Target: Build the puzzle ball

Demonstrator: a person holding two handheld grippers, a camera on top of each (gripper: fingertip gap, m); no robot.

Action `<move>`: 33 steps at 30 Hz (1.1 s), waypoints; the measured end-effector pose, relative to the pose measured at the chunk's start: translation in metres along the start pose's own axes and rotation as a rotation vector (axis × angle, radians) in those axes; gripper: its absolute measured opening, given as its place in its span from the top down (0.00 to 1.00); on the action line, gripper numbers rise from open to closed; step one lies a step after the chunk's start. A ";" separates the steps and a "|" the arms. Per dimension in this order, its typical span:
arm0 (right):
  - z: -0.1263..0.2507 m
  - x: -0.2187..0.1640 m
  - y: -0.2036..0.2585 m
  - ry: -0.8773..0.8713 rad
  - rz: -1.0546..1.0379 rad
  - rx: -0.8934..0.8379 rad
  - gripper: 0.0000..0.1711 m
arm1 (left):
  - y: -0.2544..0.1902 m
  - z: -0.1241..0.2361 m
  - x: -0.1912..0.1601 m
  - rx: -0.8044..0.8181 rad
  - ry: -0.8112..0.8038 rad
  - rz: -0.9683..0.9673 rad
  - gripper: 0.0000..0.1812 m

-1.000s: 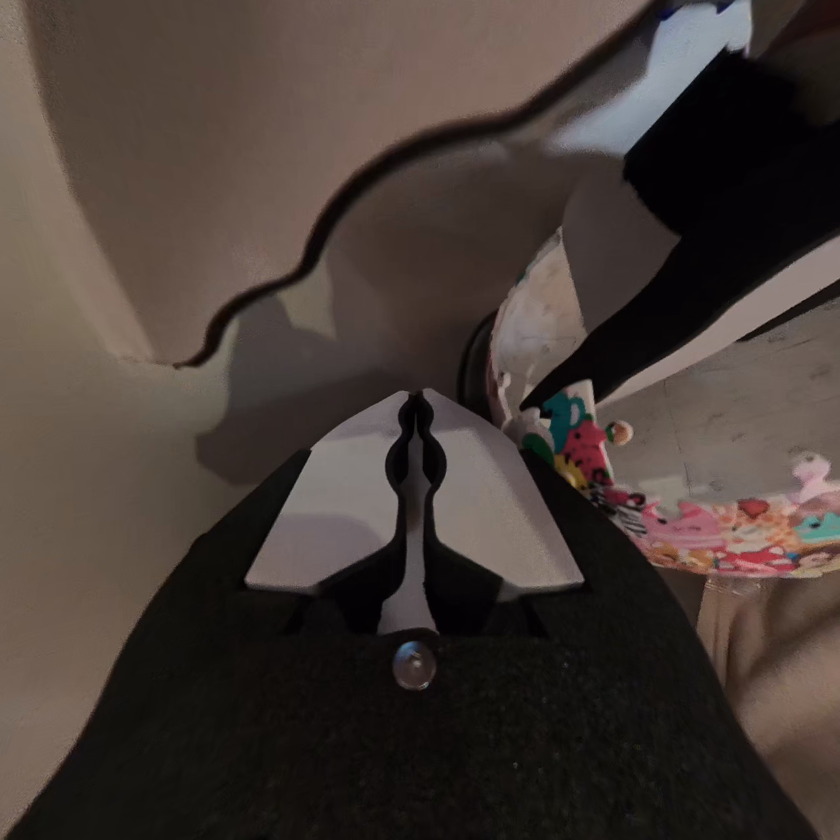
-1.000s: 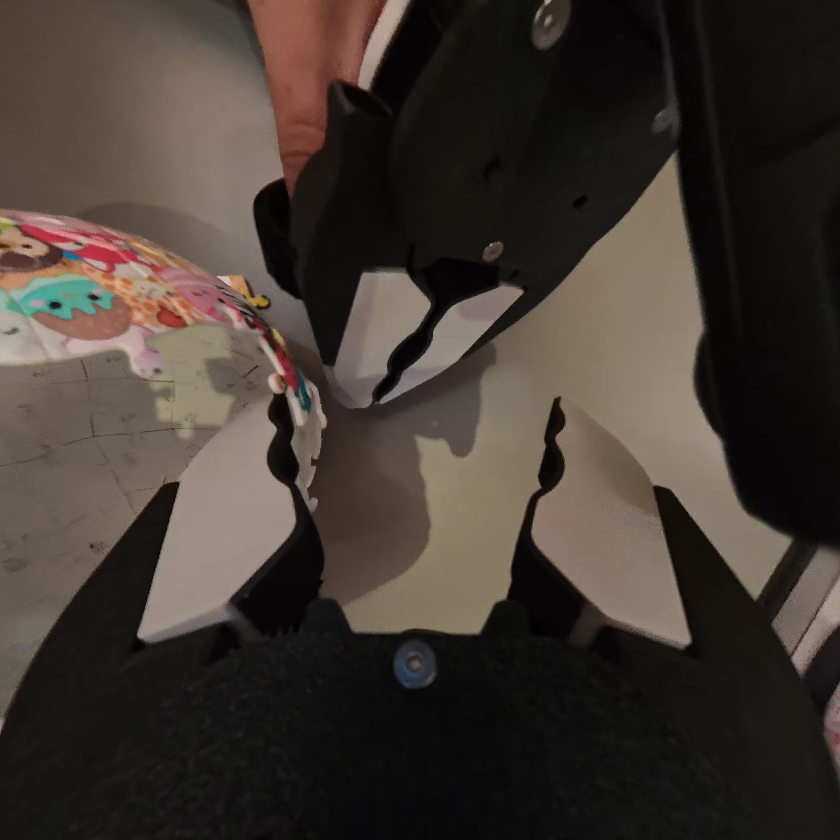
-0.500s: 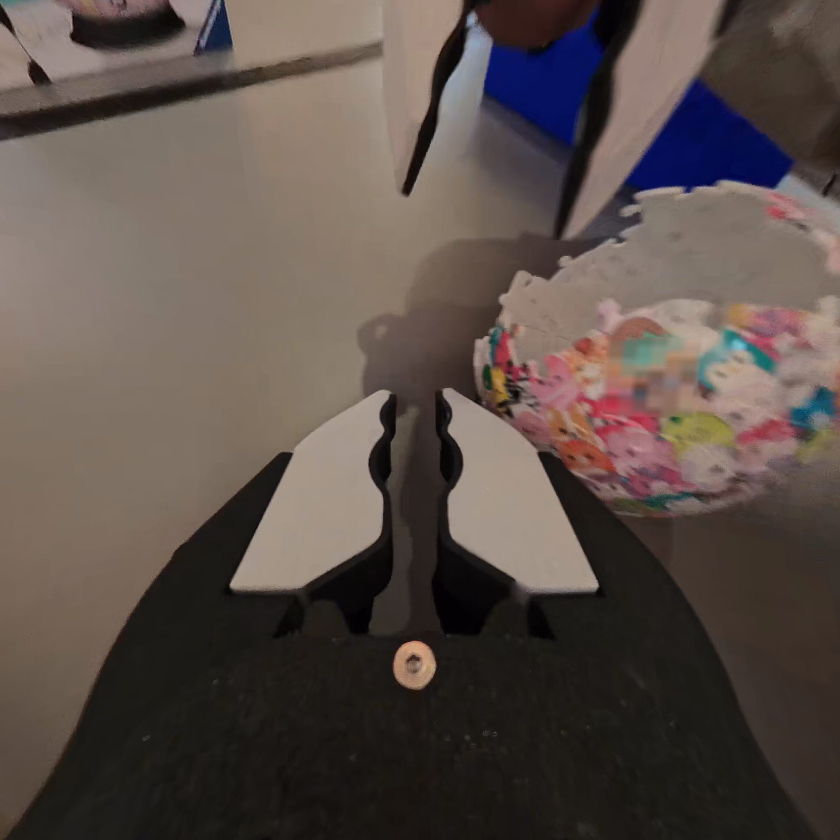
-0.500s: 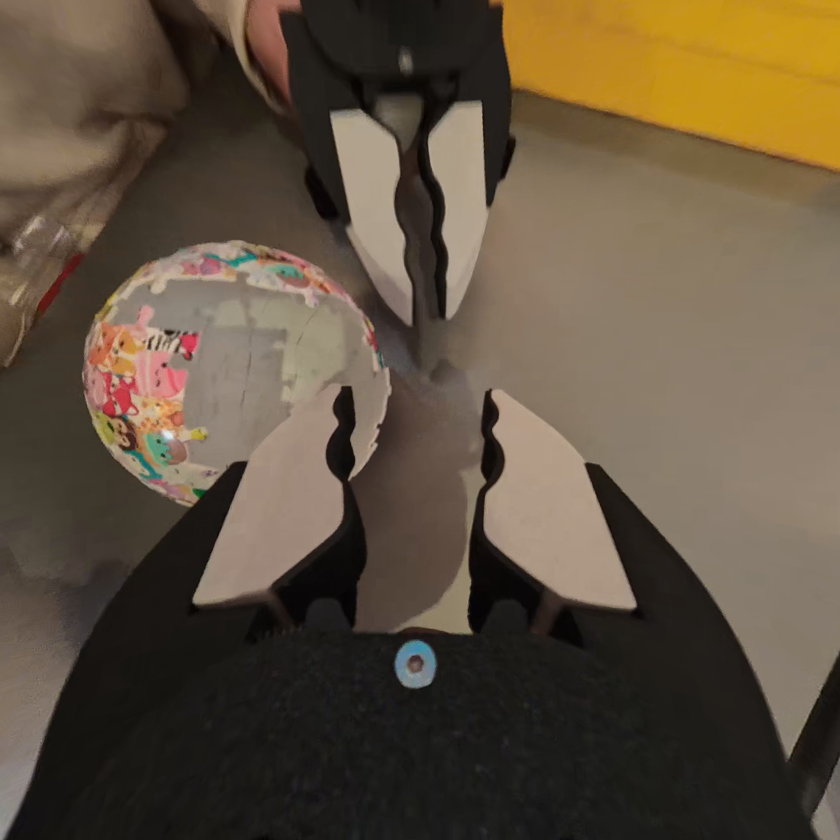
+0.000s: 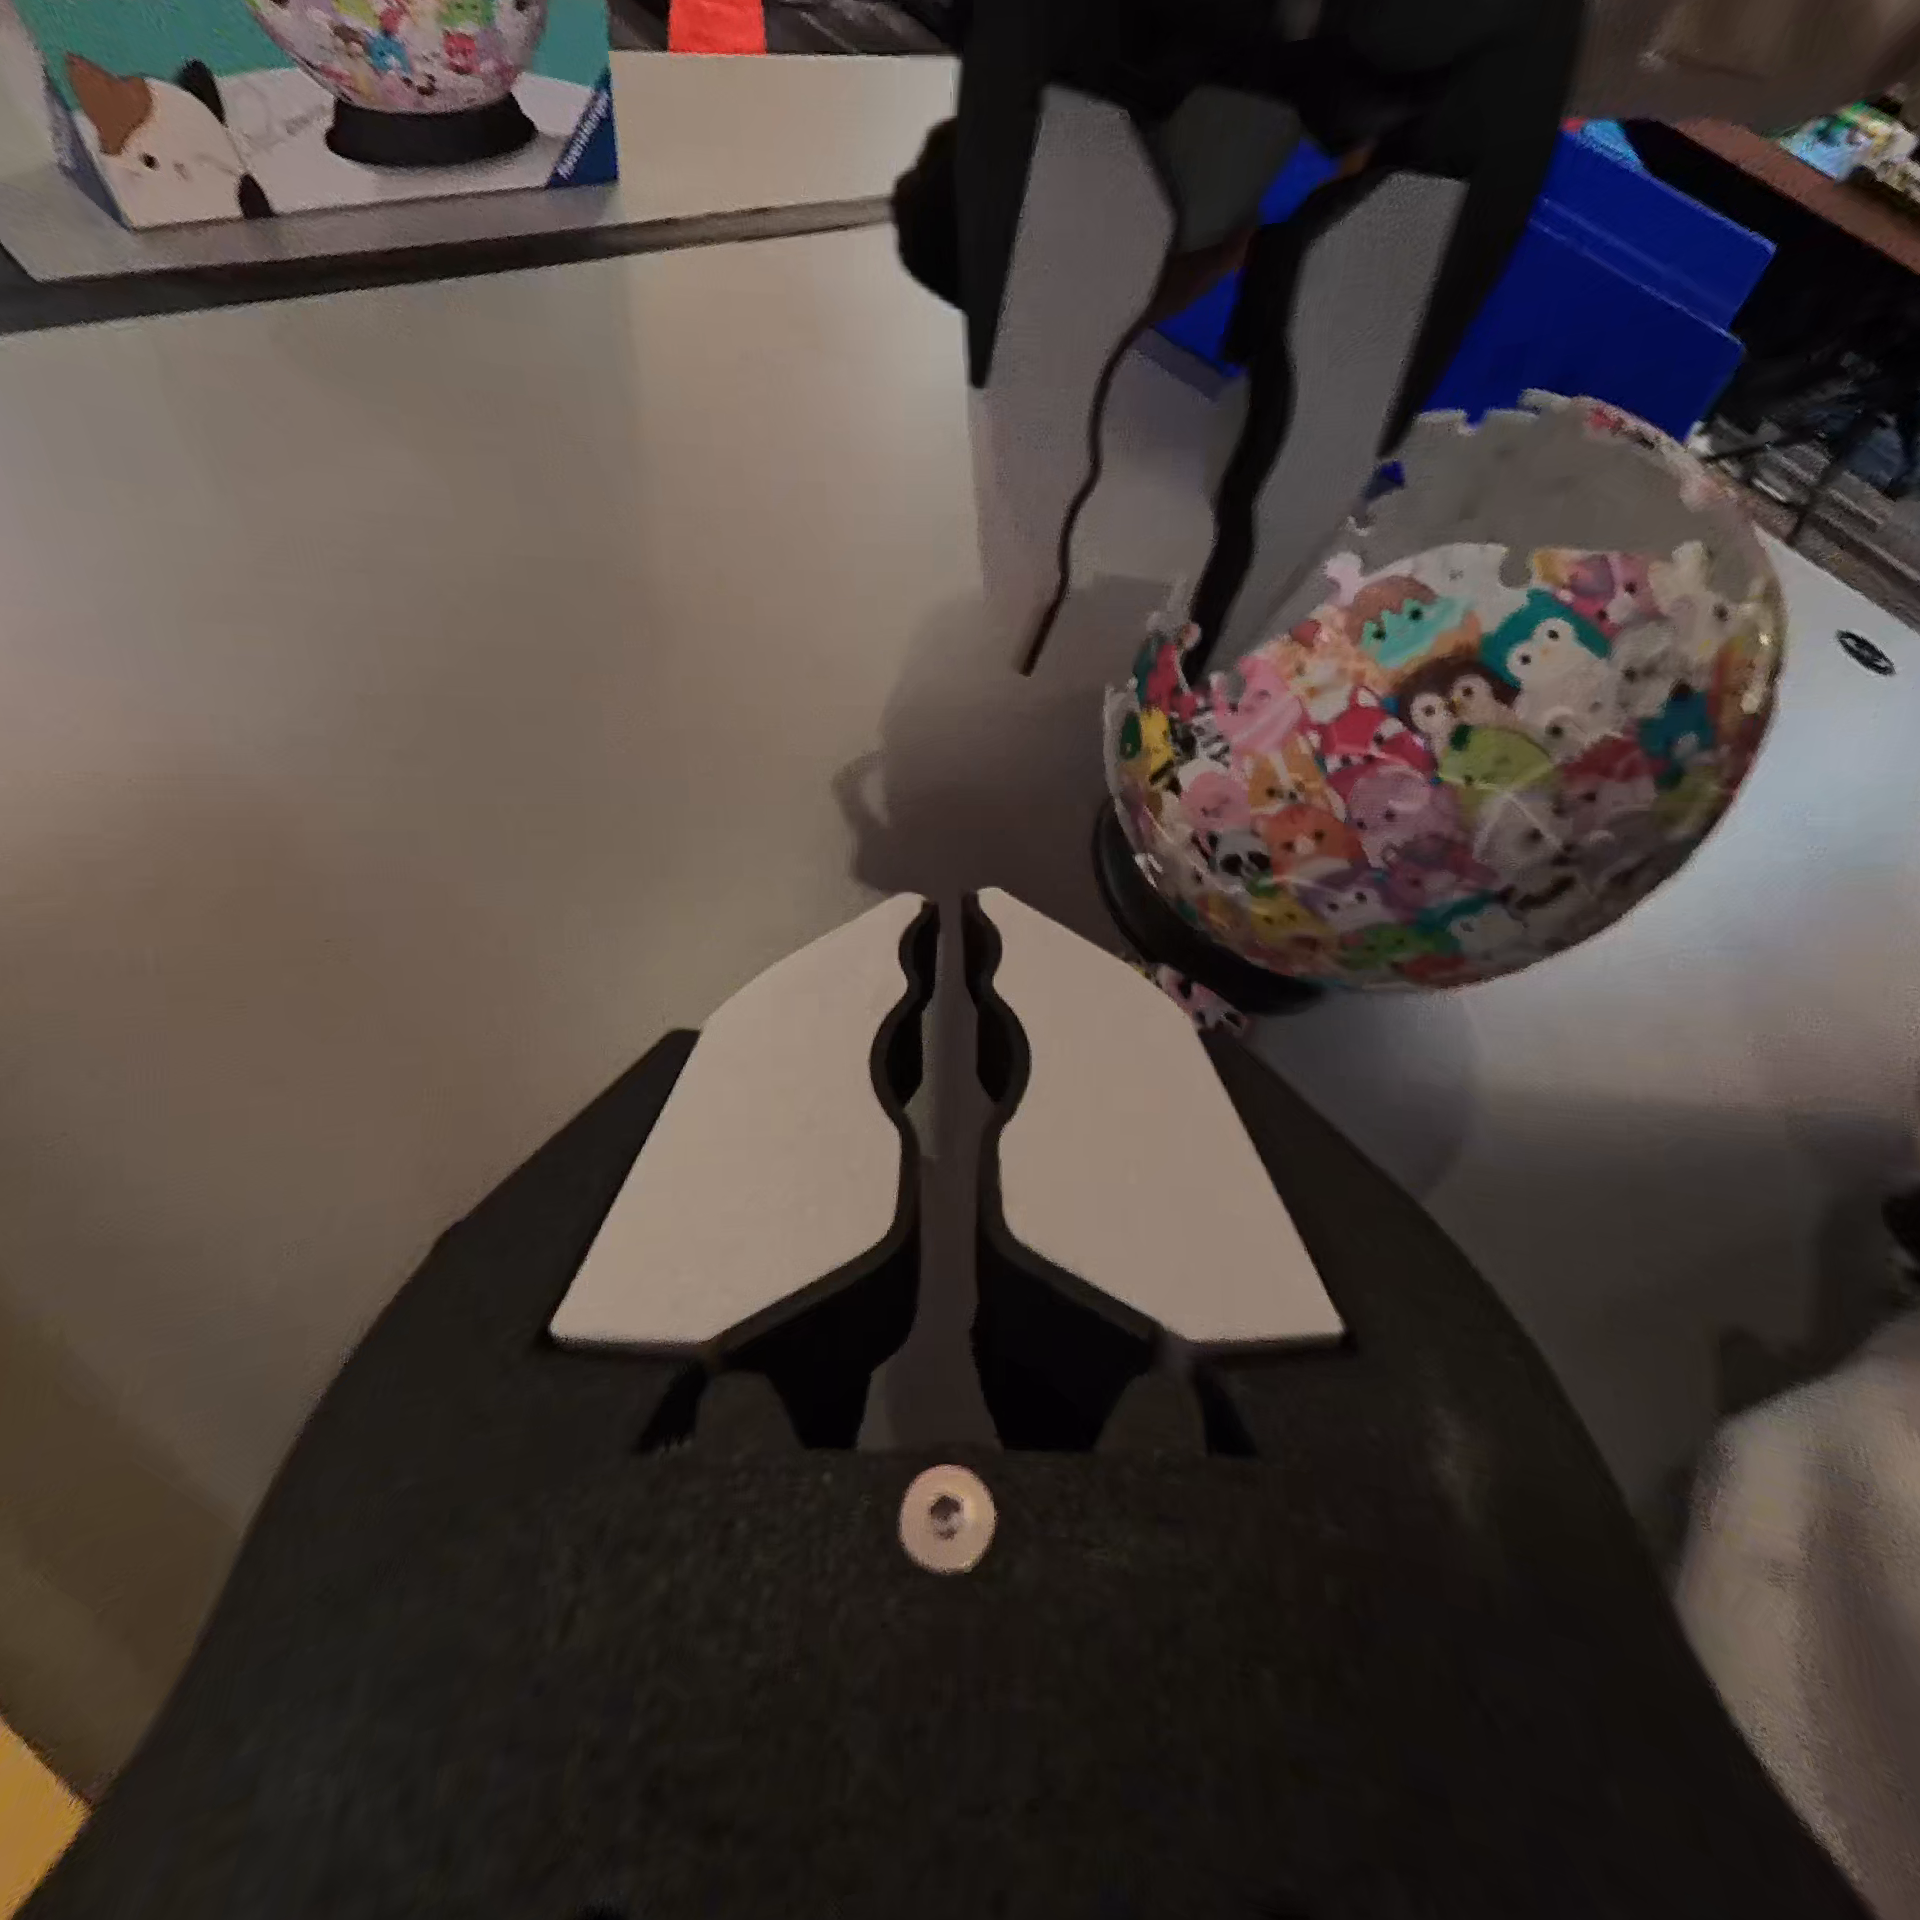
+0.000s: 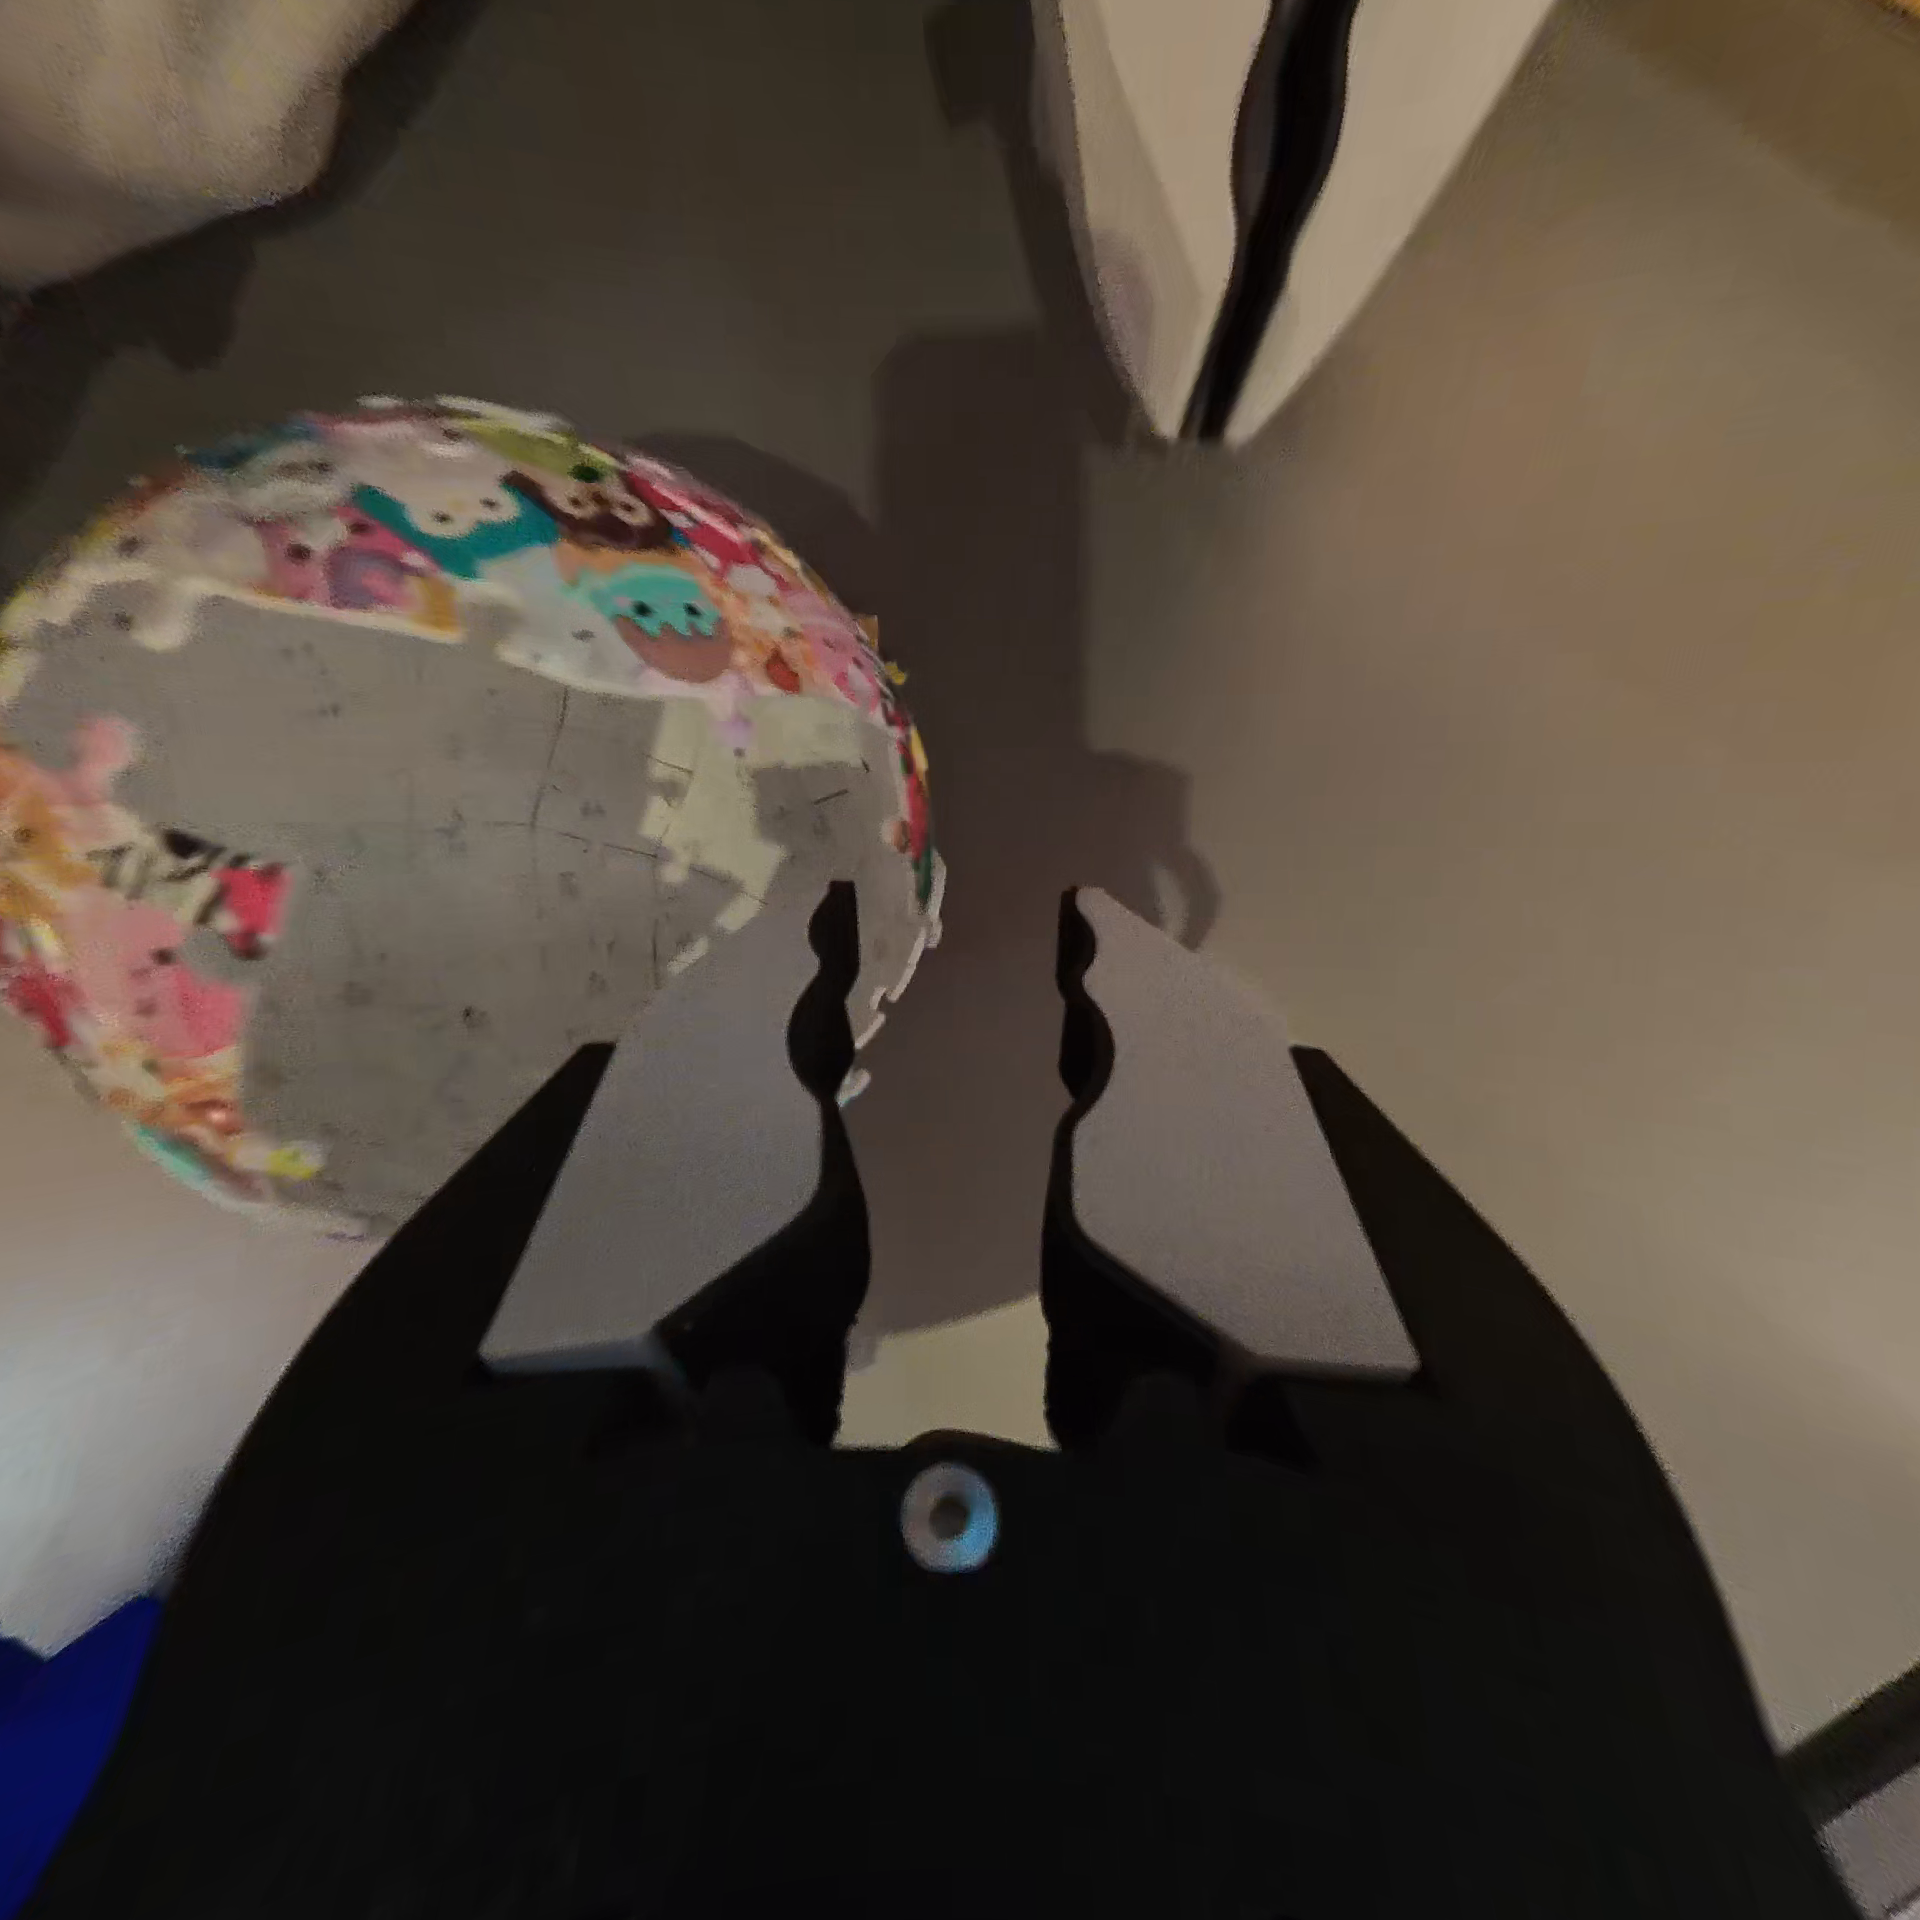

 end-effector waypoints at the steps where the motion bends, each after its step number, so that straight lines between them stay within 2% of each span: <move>1: -0.004 0.000 -0.002 0.003 -0.012 0.026 0.79 | -0.001 0.002 -0.003 -0.002 0.011 -0.007 0.98; 6: -0.020 0.000 -0.004 -0.025 -0.083 0.219 0.81 | -0.010 -0.002 -0.013 -0.022 0.099 -0.067 0.99; 10: -0.019 -0.003 -0.006 -0.025 -0.078 0.189 0.86 | -0.015 -0.008 -0.018 -0.056 0.147 -0.084 0.99; 20: -0.030 -0.001 -0.011 -0.053 -0.105 0.304 0.85 | -0.021 -0.012 -0.022 -0.115 0.182 -0.096 0.99; 23: -0.029 0.000 -0.010 -0.020 -0.094 0.329 0.90 | -0.021 -0.011 -0.022 -0.117 0.182 -0.094 0.99; 33: -0.027 -0.001 -0.010 0.010 -0.092 0.265 0.98 | -0.016 -0.007 -0.021 -0.120 0.157 -0.076 1.00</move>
Point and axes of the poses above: each gripper's, where its closed fingertips meet, z back along the fingers, x out of its top, y = z × x across the jaws, the point moved 9 cm from there along z, back along the fingers, and after that the axes turned 9 degrees about y, right-handed, at the moved point
